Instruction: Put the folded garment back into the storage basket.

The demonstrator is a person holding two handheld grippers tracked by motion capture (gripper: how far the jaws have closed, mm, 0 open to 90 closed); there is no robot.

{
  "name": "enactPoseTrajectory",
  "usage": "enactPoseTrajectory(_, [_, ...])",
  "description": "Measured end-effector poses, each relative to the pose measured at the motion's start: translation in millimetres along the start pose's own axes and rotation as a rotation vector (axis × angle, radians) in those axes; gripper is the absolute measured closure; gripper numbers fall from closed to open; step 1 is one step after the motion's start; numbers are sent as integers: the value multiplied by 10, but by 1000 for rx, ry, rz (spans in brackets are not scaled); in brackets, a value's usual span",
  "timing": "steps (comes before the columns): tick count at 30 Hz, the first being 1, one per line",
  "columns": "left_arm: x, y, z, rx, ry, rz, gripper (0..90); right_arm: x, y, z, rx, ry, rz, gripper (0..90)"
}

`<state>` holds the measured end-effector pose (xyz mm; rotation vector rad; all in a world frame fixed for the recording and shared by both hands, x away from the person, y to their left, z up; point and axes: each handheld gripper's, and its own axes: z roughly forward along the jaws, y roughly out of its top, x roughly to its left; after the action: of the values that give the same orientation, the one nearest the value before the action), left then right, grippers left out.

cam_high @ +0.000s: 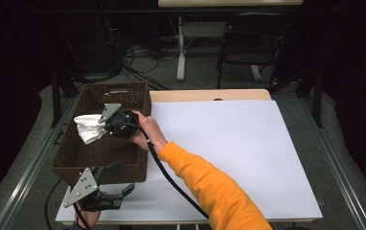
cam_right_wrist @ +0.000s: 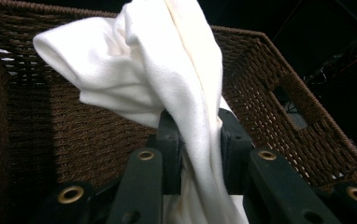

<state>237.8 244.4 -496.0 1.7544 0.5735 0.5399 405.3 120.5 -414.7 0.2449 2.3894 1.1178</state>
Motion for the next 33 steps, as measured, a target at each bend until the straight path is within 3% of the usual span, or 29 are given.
enactPoseTrajectory(19, [2,-1,-2,-3,-1,-3,158,-18,-74,161,31,42,68,734])
enactPoseTrajectory(33, [4,-3,1,-1,-3,-4,158,-3,-80,224,53,51,71,731])
